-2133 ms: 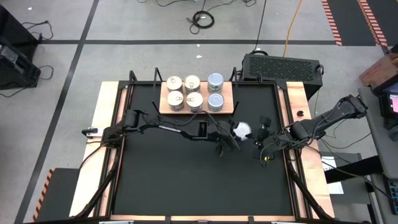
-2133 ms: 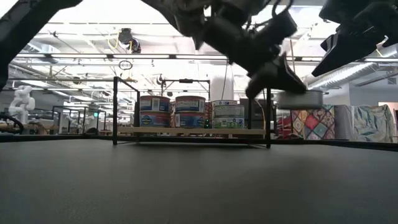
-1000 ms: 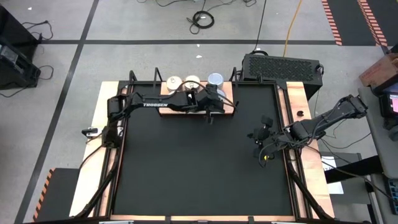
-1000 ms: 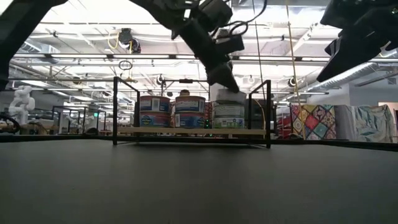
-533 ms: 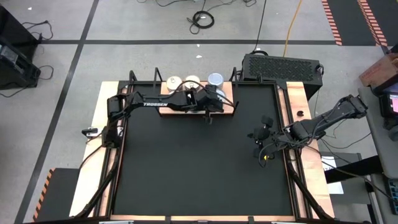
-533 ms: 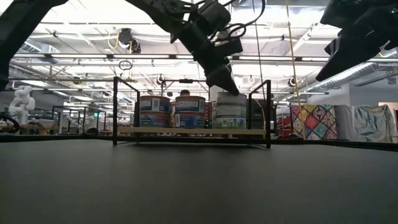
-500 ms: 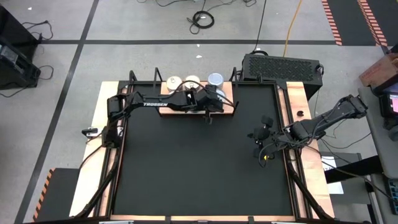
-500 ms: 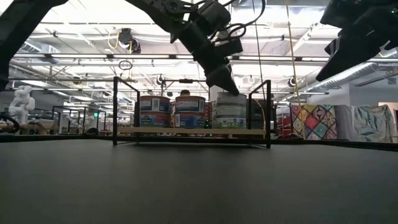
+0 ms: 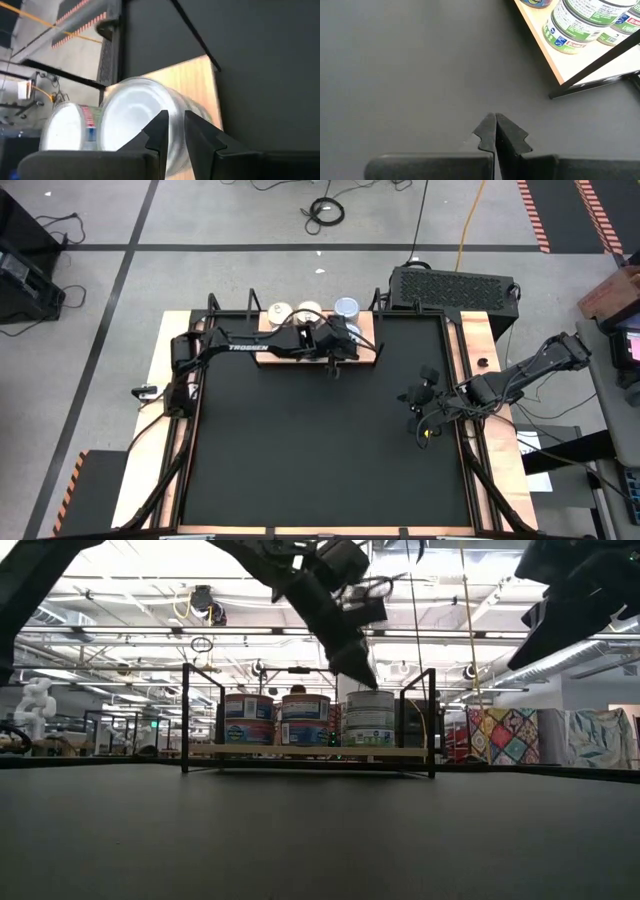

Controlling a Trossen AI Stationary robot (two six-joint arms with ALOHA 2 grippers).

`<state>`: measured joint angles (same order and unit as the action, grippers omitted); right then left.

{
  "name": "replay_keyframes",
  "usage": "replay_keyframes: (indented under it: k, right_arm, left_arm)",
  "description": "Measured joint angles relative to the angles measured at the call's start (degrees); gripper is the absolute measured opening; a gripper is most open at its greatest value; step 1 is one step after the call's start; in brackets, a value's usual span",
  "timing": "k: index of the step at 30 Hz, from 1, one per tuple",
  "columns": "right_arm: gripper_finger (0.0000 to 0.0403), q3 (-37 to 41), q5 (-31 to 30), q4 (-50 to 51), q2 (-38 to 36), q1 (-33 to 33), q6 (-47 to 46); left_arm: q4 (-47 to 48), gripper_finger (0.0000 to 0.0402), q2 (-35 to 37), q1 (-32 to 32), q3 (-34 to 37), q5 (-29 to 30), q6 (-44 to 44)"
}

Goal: Stack canned seafood by type on shelf
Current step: Stack the green tuna can on top of the green tuna can on the shelf, then return to Home Position

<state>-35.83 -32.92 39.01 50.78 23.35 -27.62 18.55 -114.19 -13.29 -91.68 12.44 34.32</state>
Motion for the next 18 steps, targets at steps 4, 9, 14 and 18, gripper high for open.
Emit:
replay_keyframes:
  k: [4, 9, 14, 18]
  right_arm:
    - [0.0, 0.0, -0.2, -1.2, 0.0, 0.0, 0.0]
    - [0.0, 0.0, -2.5, -4.0, 0.0, 0.0, 3.1]
    - [0.0, 0.0, -6.5, -11.2, 0.0, -0.1, 4.4]
    - [0.0, -0.1, -3.6, -21.6, 0.3, -0.7, 9.0]
  left_arm:
    - [1.4, 0.0067, 3.0, 0.0, -0.4, -2.8, -1.1]
    - [5.1, 0.0068, 7.5, 0.6, -0.5, -4.1, -5.4]
    - [14.4, 0.0067, 13.6, 1.1, -0.5, -14.3, -12.4]
    - [17.7, 0.0051, 19.6, 2.5, 3.8, -27.4, -13.9]
